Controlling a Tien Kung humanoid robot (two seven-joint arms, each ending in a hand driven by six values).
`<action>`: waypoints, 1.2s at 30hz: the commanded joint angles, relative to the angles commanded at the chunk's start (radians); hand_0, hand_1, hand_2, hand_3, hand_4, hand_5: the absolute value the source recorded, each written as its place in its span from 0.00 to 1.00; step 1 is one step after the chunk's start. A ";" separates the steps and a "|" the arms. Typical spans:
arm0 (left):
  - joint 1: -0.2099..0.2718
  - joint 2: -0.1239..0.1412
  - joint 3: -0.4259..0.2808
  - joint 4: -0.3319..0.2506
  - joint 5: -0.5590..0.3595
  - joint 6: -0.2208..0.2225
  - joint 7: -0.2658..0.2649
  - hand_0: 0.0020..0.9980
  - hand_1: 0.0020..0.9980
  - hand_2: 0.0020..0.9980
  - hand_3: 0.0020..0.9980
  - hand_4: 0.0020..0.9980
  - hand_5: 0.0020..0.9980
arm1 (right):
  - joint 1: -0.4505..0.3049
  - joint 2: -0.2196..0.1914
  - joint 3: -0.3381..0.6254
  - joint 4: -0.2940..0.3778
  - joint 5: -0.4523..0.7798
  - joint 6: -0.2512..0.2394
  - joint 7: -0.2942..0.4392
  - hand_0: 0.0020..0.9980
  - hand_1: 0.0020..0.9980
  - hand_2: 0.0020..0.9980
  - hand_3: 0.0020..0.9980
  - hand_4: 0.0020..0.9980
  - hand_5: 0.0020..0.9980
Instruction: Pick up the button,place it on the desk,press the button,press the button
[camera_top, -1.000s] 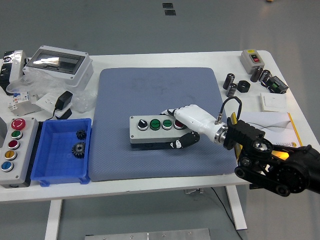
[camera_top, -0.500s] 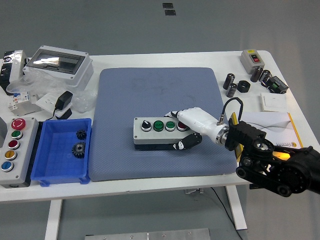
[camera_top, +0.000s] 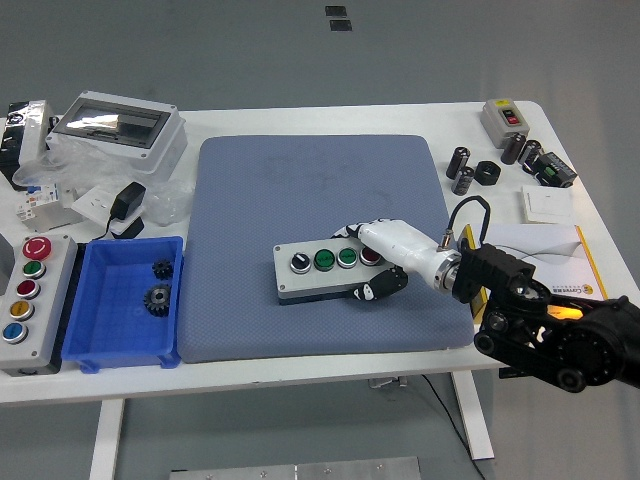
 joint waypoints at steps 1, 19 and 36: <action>0.000 0.000 0.000 0.000 0.000 0.000 0.000 0.67 0.63 0.57 0.60 0.65 0.24 | 0.000 -0.002 0.001 0.002 0.007 0.003 0.000 0.89 0.84 0.84 0.89 0.17 0.06; 0.001 0.000 0.005 0.000 -0.004 -0.001 0.001 0.67 0.63 0.57 0.60 0.64 0.23 | 0.001 -0.030 0.027 0.032 0.167 0.063 0.010 0.91 0.85 0.86 0.92 0.21 0.04; 0.002 0.000 0.003 -0.001 0.000 -0.002 0.004 0.67 0.63 0.57 0.60 0.64 0.23 | 0.034 -0.066 0.004 0.057 0.174 0.083 0.016 0.91 0.87 0.87 0.94 0.25 0.02</action>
